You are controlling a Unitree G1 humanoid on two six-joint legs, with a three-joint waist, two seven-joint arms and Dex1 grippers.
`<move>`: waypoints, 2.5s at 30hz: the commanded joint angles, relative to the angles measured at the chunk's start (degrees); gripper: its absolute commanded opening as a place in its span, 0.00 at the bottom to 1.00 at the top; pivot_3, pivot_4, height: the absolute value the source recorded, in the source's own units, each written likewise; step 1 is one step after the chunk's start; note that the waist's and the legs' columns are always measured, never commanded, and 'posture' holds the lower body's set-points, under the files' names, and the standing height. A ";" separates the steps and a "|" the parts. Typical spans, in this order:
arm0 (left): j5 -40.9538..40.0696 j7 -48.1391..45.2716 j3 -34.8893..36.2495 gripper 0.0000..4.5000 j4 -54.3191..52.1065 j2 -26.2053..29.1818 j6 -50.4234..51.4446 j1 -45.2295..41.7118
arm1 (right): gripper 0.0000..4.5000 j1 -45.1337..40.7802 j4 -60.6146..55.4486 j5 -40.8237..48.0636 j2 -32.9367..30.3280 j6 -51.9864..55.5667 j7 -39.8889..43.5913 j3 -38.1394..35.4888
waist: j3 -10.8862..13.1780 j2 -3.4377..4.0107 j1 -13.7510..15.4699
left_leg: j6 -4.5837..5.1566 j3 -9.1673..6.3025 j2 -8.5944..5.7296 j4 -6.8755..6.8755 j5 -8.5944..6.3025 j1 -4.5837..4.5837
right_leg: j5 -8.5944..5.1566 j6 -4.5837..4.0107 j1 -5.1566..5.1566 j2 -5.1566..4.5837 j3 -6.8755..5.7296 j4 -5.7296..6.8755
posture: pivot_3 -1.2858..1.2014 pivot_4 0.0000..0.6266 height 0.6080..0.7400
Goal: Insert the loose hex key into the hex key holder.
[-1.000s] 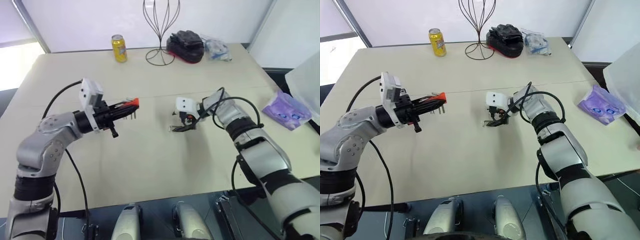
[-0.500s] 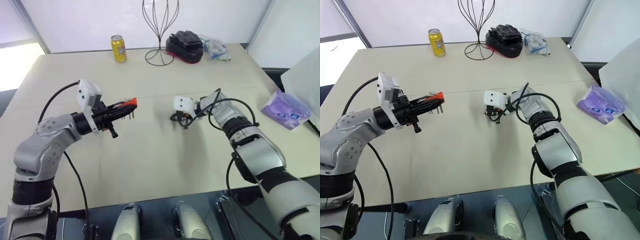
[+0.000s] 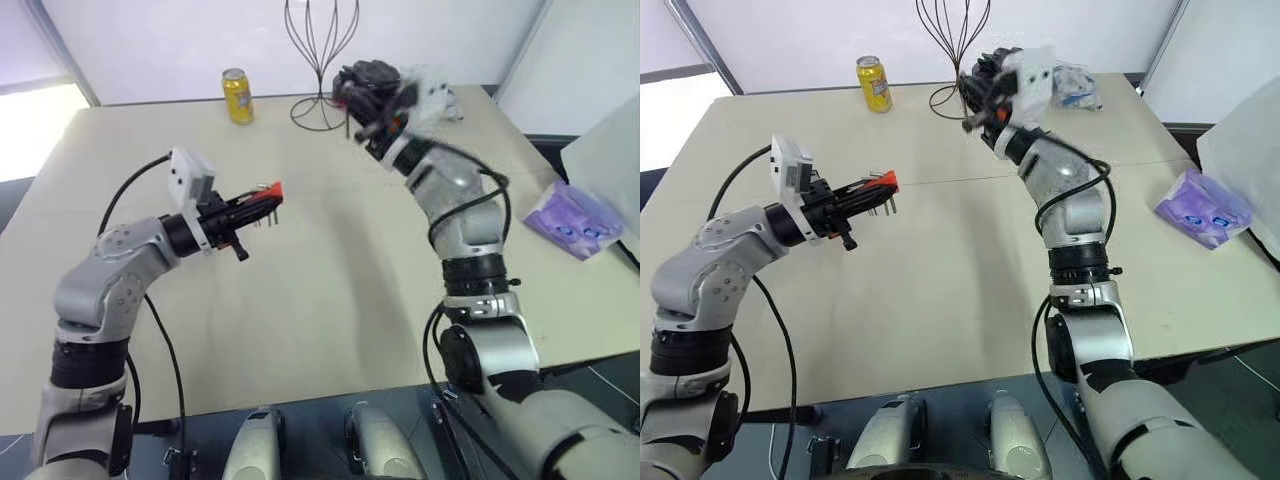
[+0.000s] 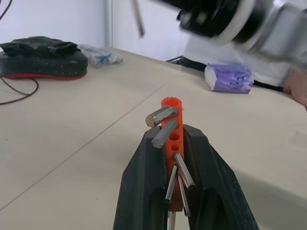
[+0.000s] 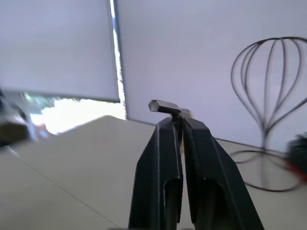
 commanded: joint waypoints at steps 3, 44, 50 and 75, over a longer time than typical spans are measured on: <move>0.77 -1.30 -0.16 0.00 1.61 -0.52 -2.46 -3.44 | 0.01 5.27 -11.43 2.99 3.45 0.99 -1.68 3.12 | 0.00 0.00 -0.03 | 0.01 0.03 -0.02 -0.01 0.00 0.00 | 0.00 0.00 0.00 0.01 0.00 -0.02 | 0.52 0.24 1.00; 0.33 -1.45 0.02 0.00 1.58 -1.22 -2.09 -4.49 | 0.01 7.93 -9.43 -10.10 7.31 -18.14 1.77 16.59 | 0.01 0.00 -0.07 | 0.00 0.05 -0.03 -0.03 0.00 -0.02 | -0.01 0.01 -0.05 0.03 0.01 -0.04 | 0.52 0.24 1.00; 0.40 -1.29 0.11 0.00 1.52 -1.35 -2.13 -4.35 | 0.01 8.47 -10.10 -9.77 7.35 -17.59 2.58 17.35 | 0.01 0.00 -0.07 | 0.00 0.05 -0.03 -0.03 0.00 -0.02 | -0.01 0.01 -0.04 0.03 0.01 -0.04 | 0.52 0.24 1.00; -0.05 -0.85 0.65 0.00 1.50 -1.46 -1.73 -5.07 | 0.01 9.80 -10.25 -11.46 6.86 -17.87 3.39 18.43 | 0.01 0.00 -0.07 | 0.00 0.05 -0.03 -0.05 0.00 -0.02 | -0.01 0.00 -0.05 0.03 0.01 -0.07 | 0.52 0.24 1.00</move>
